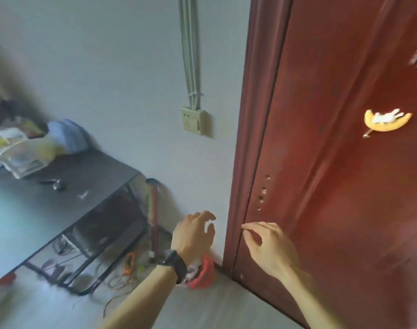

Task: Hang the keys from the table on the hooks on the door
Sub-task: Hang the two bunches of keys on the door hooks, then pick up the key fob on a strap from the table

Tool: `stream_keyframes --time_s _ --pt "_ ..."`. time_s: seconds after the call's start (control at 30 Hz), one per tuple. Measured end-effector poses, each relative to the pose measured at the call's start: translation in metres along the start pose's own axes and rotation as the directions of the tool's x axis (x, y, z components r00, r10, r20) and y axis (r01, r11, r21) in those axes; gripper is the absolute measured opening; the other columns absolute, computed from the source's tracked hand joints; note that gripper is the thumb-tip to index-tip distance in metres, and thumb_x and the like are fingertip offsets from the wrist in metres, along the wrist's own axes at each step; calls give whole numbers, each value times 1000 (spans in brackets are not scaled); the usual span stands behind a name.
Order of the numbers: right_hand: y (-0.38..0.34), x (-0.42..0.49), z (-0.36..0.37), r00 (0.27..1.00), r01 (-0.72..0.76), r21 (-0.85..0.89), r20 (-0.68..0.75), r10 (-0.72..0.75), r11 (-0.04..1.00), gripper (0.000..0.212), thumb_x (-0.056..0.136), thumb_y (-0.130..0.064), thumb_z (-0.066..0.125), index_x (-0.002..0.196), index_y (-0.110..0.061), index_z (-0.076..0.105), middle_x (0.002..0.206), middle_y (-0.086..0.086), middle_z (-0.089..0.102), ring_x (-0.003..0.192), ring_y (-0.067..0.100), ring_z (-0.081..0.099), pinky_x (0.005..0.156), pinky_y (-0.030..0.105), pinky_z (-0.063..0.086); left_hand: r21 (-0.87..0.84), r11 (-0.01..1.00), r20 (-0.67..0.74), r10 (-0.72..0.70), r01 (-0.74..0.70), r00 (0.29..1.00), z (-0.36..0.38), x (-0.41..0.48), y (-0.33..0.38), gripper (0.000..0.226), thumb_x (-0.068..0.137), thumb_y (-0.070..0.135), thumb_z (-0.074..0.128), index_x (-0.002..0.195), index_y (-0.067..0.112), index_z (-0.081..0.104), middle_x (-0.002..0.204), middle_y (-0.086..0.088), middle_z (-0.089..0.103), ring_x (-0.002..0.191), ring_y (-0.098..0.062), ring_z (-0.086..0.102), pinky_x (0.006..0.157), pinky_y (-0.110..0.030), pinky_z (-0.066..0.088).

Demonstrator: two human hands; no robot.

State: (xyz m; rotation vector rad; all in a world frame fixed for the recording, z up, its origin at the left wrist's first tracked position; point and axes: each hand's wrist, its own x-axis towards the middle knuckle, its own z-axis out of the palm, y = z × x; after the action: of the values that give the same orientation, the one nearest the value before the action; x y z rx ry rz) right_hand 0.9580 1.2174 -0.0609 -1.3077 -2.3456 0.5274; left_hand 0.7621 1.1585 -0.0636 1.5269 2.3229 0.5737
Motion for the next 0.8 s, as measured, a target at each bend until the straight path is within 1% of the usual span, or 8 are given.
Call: stream_keyframes --time_s 0.1,0.17,0.23,0.37,0.47,0.53,0.63,0.8 --pt "-55 5 61 995 40 60 91 -45 997 20 88 -29 63 99 -29 79 100 -12 78 92 20 68 80 24 47 11 992 -28 -123 123 992 -21 -17 -80 33 89 33 46 117 38 62 117 9 70 104 -21 66 86 -38 54" --pt "-94 9 98 983 78 68 159 -88 995 19 89 -32 63 102 -31 77 101 -15 77 95 18 67 83 26 50 13 982 -49 -188 189 981 -37 -30 -135 33 89 31 46 115 35 65 114 6 71 105 -23 65 86 -40 53" --pt "-137 17 133 965 125 81 223 -141 989 22 92 -36 59 108 -34 73 106 -18 74 101 15 63 85 25 48 12 968 -70 -250 252 966 -57 -43 -190 32 91 31 45 116 34 65 114 6 71 107 -22 63 88 -39 53" --pt "-226 37 198 913 188 156 336 -231 970 24 95 -38 54 113 -38 70 109 -22 71 105 9 58 85 23 47 -28 920 -137 -391 391 910 -103 -61 -301 31 93 32 47 119 34 64 117 5 71 106 -20 65 87 -41 56" --pt "-285 58 239 879 240 188 374 -296 952 25 96 -38 54 115 -37 69 110 -19 72 110 12 58 88 25 47 -64 882 -195 -470 467 861 -137 -63 -366 31 95 29 48 120 30 65 119 4 71 106 -20 65 88 -36 56" --pt "-319 74 261 851 290 184 400 -341 939 27 96 -38 53 118 -37 68 112 -18 71 112 12 56 86 24 45 -78 859 -219 -510 506 832 -156 -62 -403 31 95 28 48 120 29 65 119 5 71 108 -20 64 87 -33 54" --pt "-365 105 292 814 345 197 424 -397 918 28 97 -38 51 120 -36 67 114 -16 70 112 13 56 85 24 43 -102 823 -227 -566 559 792 -181 -53 -451 31 95 28 46 119 30 64 119 4 70 111 -23 62 90 -37 52" --pt "-426 176 358 782 361 229 453 -427 904 30 97 -40 50 123 -37 65 112 -15 70 112 13 55 85 27 46 -113 775 -245 -628 621 739 -215 -11 -527 31 93 30 45 119 34 62 120 4 68 115 -24 58 91 -40 52"
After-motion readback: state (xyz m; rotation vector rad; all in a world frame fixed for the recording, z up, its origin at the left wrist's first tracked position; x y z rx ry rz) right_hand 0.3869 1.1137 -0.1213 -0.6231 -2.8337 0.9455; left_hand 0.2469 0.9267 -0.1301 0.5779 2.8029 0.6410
